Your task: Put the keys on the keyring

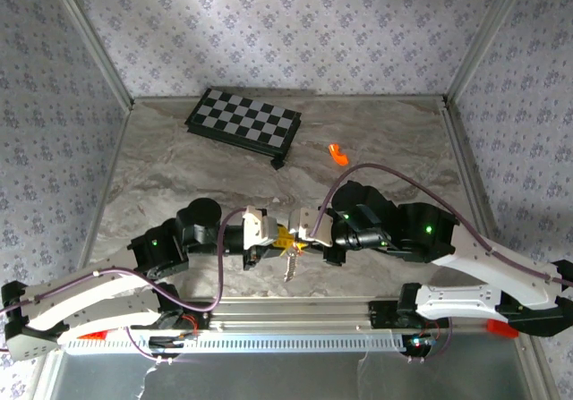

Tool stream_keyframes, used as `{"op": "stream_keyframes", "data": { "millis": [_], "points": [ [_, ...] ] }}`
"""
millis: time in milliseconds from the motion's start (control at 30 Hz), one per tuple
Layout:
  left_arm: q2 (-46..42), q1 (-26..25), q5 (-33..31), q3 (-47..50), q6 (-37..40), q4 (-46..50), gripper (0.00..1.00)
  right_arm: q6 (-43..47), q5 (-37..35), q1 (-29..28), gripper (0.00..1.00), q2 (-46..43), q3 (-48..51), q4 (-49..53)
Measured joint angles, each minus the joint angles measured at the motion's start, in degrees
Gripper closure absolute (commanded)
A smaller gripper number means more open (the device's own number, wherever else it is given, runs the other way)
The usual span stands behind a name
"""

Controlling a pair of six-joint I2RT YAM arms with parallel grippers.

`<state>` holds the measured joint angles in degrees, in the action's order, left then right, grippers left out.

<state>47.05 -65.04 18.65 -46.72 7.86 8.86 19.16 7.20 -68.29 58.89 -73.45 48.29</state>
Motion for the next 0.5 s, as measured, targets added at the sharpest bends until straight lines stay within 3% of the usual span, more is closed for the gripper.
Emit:
{"op": "stream_keyframes", "data": {
  "millis": [267, 433, 500],
  "points": [
    [-0.4, 0.0, 0.0, 0.2, 0.1, -0.2, 1.00, 0.0, -0.2, 0.0, 1.00, -0.1, 0.0, -0.1],
    [-1.9, 0.0, 0.5, 1.5, -0.6, -2.9, 1.00, -0.8, 0.1, 0.0, 0.80, -1.0, 0.4, -1.8],
    [-2.4, 0.0, 1.2, 1.8, -1.1, -3.9, 1.00, -1.6, 0.3, 0.0, 0.77, -2.2, 1.3, -2.8]
  ]
}}
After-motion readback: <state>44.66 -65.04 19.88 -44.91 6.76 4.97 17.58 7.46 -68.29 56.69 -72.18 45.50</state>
